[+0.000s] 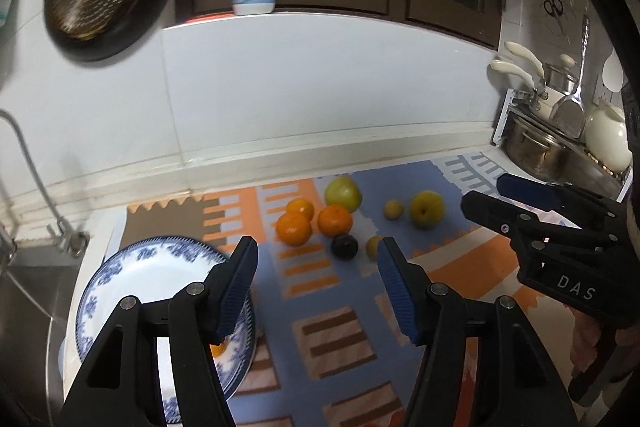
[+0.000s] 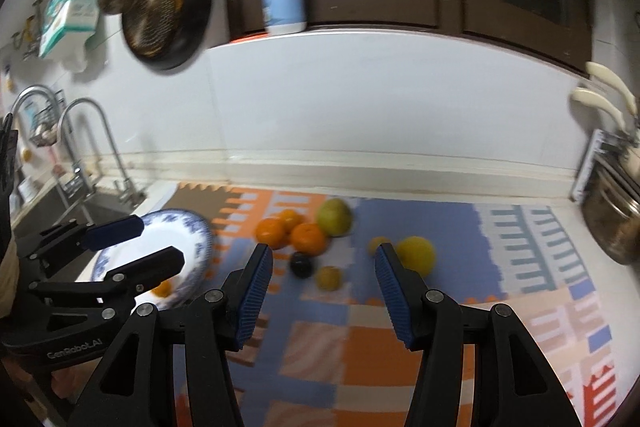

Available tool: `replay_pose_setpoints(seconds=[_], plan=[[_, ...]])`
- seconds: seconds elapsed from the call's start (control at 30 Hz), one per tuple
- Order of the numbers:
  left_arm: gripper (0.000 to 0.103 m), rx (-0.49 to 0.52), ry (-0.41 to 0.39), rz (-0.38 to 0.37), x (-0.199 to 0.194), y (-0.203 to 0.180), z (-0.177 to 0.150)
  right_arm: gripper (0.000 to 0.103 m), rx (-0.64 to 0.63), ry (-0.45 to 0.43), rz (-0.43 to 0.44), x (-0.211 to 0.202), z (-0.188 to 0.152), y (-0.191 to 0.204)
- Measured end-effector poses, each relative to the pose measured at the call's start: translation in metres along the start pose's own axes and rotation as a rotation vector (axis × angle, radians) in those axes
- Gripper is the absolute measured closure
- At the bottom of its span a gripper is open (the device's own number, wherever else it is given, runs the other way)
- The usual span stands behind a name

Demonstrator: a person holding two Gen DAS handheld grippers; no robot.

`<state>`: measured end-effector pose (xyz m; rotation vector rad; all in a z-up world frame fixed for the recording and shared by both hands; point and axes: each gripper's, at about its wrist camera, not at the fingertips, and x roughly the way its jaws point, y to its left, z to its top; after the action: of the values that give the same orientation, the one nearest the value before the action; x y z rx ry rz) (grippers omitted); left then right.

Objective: Organize fruits
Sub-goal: 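Move both tools back toward the remaining fruit on the mat, then grasp the second dark plum with the left tool while the right tool grasps the pomelo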

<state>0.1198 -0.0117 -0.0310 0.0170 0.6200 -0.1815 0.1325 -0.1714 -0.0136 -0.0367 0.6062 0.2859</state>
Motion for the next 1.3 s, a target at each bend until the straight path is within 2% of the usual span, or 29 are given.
replay_pose_setpoints(seconds=[0.2,0.5,0.9,1.3], plan=[[0.042,0.015,0.008,-0.009,0.02,-0.015,0.005,0.049,0.042,-0.001,-0.057,0.008,-0.002,-0.026],[0.043,0.037,0.042,-0.023,0.059,-0.024,0.004,0.049,0.1,0.045,-0.081,0.038,-0.012,-0.054],[0.056,0.032,0.127,-0.025,0.108,-0.019,-0.006,0.049,0.143,0.132,-0.081,0.087,-0.026,-0.07],[0.061,0.063,0.188,-0.04,0.133,-0.019,-0.013,0.049,0.161,0.202,-0.075,0.119,-0.033,-0.078]])
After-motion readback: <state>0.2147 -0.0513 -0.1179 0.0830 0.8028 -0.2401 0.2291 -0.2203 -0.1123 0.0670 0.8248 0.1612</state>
